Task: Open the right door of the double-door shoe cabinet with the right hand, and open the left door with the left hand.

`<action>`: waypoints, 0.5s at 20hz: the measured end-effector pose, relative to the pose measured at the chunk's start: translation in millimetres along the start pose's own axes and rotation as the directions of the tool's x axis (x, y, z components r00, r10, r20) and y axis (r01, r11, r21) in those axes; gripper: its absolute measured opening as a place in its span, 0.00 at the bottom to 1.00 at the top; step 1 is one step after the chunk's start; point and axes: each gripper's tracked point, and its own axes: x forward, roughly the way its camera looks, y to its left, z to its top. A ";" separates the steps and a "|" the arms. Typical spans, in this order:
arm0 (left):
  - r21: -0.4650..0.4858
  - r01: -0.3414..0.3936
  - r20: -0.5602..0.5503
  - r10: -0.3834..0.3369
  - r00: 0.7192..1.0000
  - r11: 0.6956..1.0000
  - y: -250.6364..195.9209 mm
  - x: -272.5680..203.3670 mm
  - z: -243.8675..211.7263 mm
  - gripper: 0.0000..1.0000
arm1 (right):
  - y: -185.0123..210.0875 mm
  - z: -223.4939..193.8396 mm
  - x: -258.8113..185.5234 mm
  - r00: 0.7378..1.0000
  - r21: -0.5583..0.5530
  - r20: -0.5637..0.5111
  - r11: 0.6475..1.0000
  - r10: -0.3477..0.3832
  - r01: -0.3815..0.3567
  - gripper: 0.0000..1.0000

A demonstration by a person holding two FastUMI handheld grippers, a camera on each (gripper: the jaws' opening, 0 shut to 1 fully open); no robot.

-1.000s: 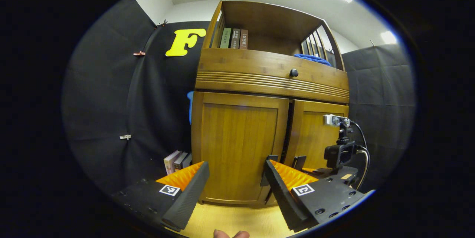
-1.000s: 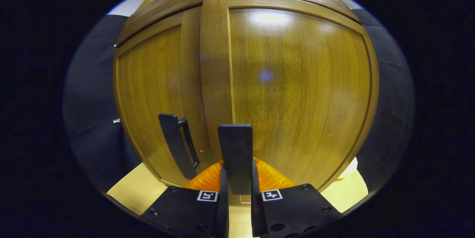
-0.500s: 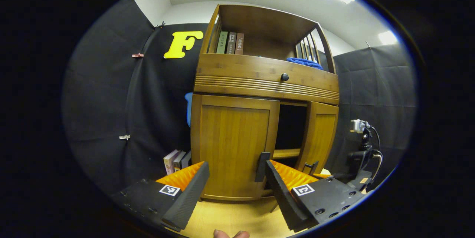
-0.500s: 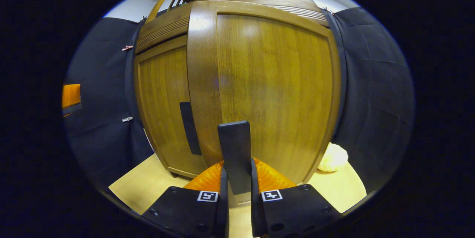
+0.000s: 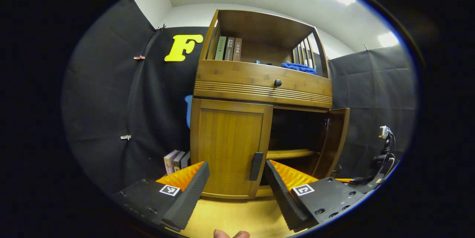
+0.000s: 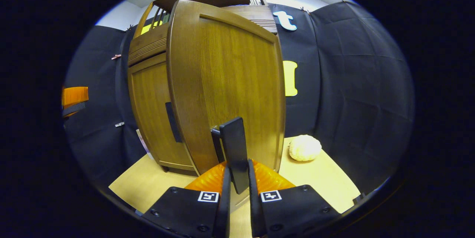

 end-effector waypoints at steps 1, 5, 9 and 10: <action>-0.001 0.009 -0.004 -0.009 1.000 1.000 -4.4 -0.2 -2.0 0.94 | -4.1 0.5 -0.9 1.000 -0.001 0.002 1.000 -0.017 0.017 0.26; -0.007 0.034 -0.008 -0.034 0.999 0.999 -17.8 0.4 -5.8 0.92 | -18.8 3.3 -0.2 0.997 0.023 0.018 0.997 -0.073 0.072 0.26; -0.028 0.051 -0.025 -0.052 0.998 0.998 -30.4 6.5 -13.5 0.92 | -31.7 2.1 -2.6 0.995 0.001 0.009 0.995 -0.104 0.104 0.23; -0.031 0.052 -0.026 -0.053 0.998 0.998 -32.3 8.3 -13.0 0.95 | -31.8 2.7 -2.4 0.994 0.011 0.010 0.994 -0.108 0.108 0.21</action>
